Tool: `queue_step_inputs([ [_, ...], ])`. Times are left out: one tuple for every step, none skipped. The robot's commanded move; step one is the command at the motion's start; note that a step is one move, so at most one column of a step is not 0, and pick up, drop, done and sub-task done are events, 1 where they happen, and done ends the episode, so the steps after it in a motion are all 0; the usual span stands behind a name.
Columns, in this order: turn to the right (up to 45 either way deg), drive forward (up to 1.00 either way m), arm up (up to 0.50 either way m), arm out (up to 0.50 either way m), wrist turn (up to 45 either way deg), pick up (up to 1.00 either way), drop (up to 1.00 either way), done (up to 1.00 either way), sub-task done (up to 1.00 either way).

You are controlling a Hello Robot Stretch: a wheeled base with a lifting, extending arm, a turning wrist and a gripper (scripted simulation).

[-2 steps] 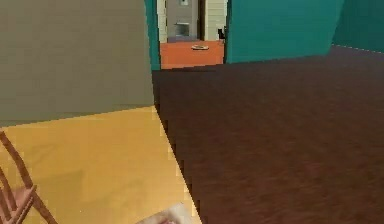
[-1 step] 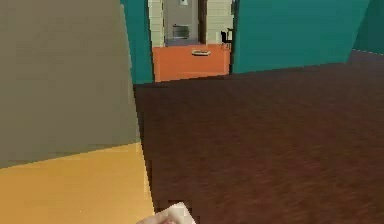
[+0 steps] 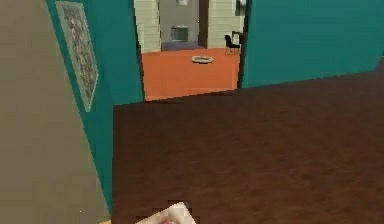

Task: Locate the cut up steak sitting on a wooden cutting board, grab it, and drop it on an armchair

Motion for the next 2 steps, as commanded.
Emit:
queue_step_inputs([
  [3.0, 0.0, 0.0, 0.0, 0.0, 0.0, 0.0, 0.0, 0.0],
  [0.0, 1.0, 0.0, 0.0, 0.0, 0.0, 0.0, 0.0, 0.0],
])
